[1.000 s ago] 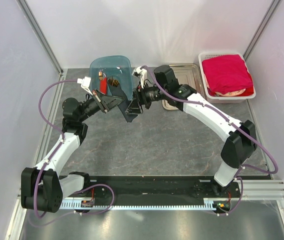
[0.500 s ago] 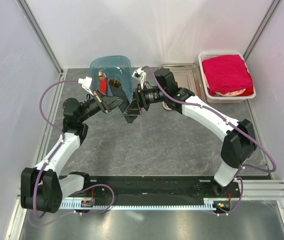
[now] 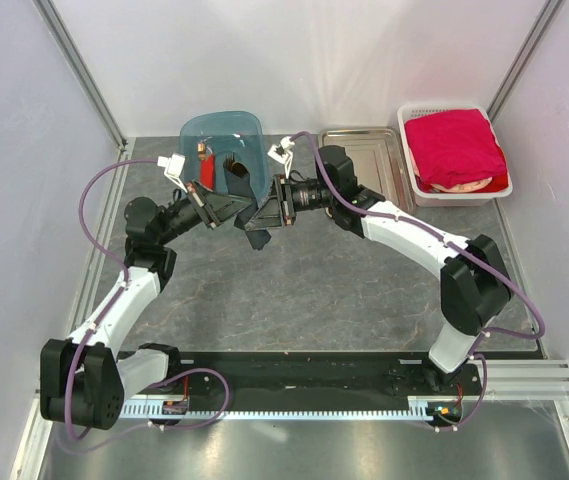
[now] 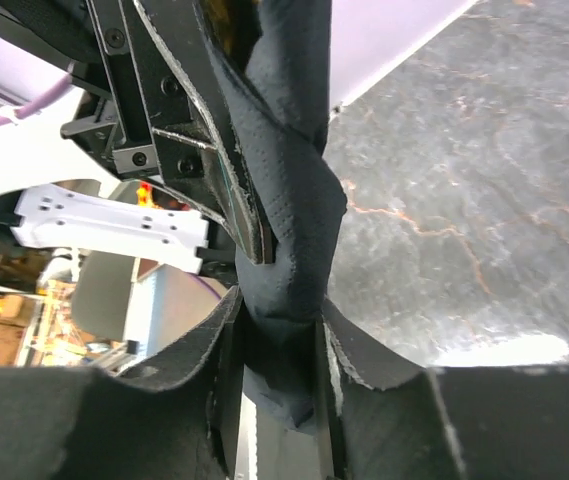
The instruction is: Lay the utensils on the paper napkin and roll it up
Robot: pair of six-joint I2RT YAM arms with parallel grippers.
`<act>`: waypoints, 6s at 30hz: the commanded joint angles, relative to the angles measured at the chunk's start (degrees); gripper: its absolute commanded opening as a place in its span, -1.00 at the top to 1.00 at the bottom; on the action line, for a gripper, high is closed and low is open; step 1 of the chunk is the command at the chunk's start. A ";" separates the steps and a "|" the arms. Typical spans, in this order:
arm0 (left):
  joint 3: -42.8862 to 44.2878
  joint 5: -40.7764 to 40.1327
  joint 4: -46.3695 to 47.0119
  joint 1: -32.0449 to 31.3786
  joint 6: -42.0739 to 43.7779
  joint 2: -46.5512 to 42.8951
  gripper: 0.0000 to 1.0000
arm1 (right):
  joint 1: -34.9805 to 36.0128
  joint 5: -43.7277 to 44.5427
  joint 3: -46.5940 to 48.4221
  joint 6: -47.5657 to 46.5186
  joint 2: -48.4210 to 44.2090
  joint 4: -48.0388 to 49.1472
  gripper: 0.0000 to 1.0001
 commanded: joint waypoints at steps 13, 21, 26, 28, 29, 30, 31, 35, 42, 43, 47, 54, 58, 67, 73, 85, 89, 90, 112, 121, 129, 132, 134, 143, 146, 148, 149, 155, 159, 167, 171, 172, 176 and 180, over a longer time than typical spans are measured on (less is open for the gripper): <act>0.23 -1.14 -1.87 -0.14 5.41 -4.22 0.79 | 0.26 -1.80 -2.08 3.71 -1.53 7.57 1.00; -0.38 -5.54 -11.91 0.82 11.32 -10.02 -0.19 | -0.88 0.23 2.22 -4.57 -3.11 -2.20 1.00; -1.26 -5.19 -12.97 1.26 11.05 -10.55 -0.33 | -0.88 -0.12 3.02 -4.40 -3.29 -2.12 1.00; -1.79 -5.19 -14.46 1.35 11.49 -11.07 -0.48 | -0.88 -0.30 3.28 -4.22 -3.38 -1.77 1.00; -2.05 -5.19 -14.81 1.35 11.58 -11.16 -0.52 | -0.97 -0.47 3.28 -3.78 -3.55 -1.59 1.00; -2.31 -5.27 -15.43 1.44 11.58 -11.25 -0.60 | -0.89 -0.74 3.20 -3.52 -3.64 -0.98 1.00; -2.58 -5.36 -15.43 1.44 11.41 -11.25 -0.64 | -0.88 -0.91 3.19 -3.26 -3.64 -0.63 1.00; -3.37 -4.23 -14.21 1.44 9.74 -10.29 -0.73 | -0.89 -1.79 2.84 -1.67 -3.73 0.87 1.00; -4.51 -1.06 -7.09 1.35 5.17 -8.97 -0.59 | -0.62 -2.41 2.23 -0.53 -3.55 2.45 1.00; -4.51 -0.79 -6.30 1.35 3.95 -8.62 -0.54 | -0.53 -2.50 2.14 -0.27 -3.55 2.71 1.00; -4.60 -0.35 -2.52 1.18 1.30 -6.95 -0.30 | -0.18 -2.76 1.88 0.09 -3.47 3.33 1.00; -4.69 -0.17 0.47 0.12 -0.54 -5.63 -0.14 | 0.08 -3.02 1.96 0.79 -2.94 4.55 1.00; -4.95 0.00 1.18 0.12 -0.99 -5.98 0.12 | 0.08 -3.02 1.79 0.88 -2.85 4.91 1.00; -5.92 0.26 2.14 0.12 -1.07 -6.33 0.96 | 0.26 -4.08 1.70 -1.40 -3.03 3.60 0.93; -6.53 0.96 3.02 0.12 -0.46 -6.33 0.96 | -1.49 -4.08 4.15 -3.43 -3.47 -0.62 0.08; -6.89 2.55 4.34 -0.14 -0.11 -6.33 0.96 | -5.37 -1.09 12.16 -1.50 -0.57 -1.77 -0.43; -6.80 2.81 4.34 -0.23 -0.11 -6.59 0.96 | -4.40 -0.30 12.69 -1.85 0.49 -1.94 -0.43; -6.80 2.90 4.43 -0.23 -0.11 -6.77 0.96 | -4.31 -0.30 12.77 -2.02 0.58 -1.94 -0.43; -6.53 2.55 3.20 -0.93 0.68 -7.39 0.96 | -2.29 2.86 12.95 -3.87 1.54 -3.79 0.43; -4.69 1.58 5.31 -0.85 -0.72 -6.16 0.96 | -2.90 1.11 3.73 -3.26 -2.93 -3.45 -0.31; -4.77 1.23 6.01 -0.85 -0.99 -5.28 0.96 | -2.82 -0.56 -4.36 3.42 -5.66 4.91 0.14; -4.78 0.79 6.01 -0.85 -1.25 -5.10 0.96 | -2.82 -1.35 -4.10 5.44 -5.14 7.02 0.36; -4.43 0.61 6.01 -0.85 -1.25 -4.84 0.96 | -2.73 -1.53 -4.10 5.62 -5.13 8.34 1.00; -3.28 -0.09 6.54 -0.76 -1.95 -3.78 0.96 | -2.73 -0.65 -5.24 4.13 -5.57 5.79 -0.14; -3.19 -0.44 6.80 -0.76 -2.48 -3.43 0.96 | -2.38 -0.74 -6.38 4.65 -5.66 6.58 -0.16; -3.19 -0.61 6.89 -0.76 -2.74 -3.17 0.96 | -1.94 -0.74 -6.65 4.92 -5.66 7.20 -0.17; -3.19 -0.70 6.89 -0.76 -2.74 -3.17 0.96 | -1.68 -0.74 -6.91 4.83 -5.66 7.20 -0.17; -2.58 -0.88 6.01 -0.41 -2.74 -2.99 0.96 | -0.62 -0.74 -8.14 4.13 -5.05 7.46 0.68; -1.96 -1.06 5.84 -0.32 -2.74 -2.55 0.96 | -0.53 -0.91 -7.71 3.95 -4.96 7.90 1.00; -2.14 0.26 6.10 -0.32 -2.75 -2.46 0.96 | -1.58 0.14 -4.37 0.97 -4.43 3.25 -0.29; -3.54 0.44 5.84 -0.32 -2.13 -3.25 0.96 | -3.87 -0.47 -0.68 1.31 -3.82 2.89 -0.32; -4.07 0.53 5.84 -0.32 -2.13 -3.43 0.96 | -4.22 -0.65 0.81 1.49 -3.56 2.89 -0.31; -4.86 1.05 5.75 -0.41 -1.78 -3.78 0.96 | -4.93 -0.48 3.89 2.55 -2.76 2.89 -0.36; -4.86 1.58 5.92 -0.49 -2.04 -3.61 0.96 | -4.75 0.40 4.95 4.39 -1.54 4.29 -0.43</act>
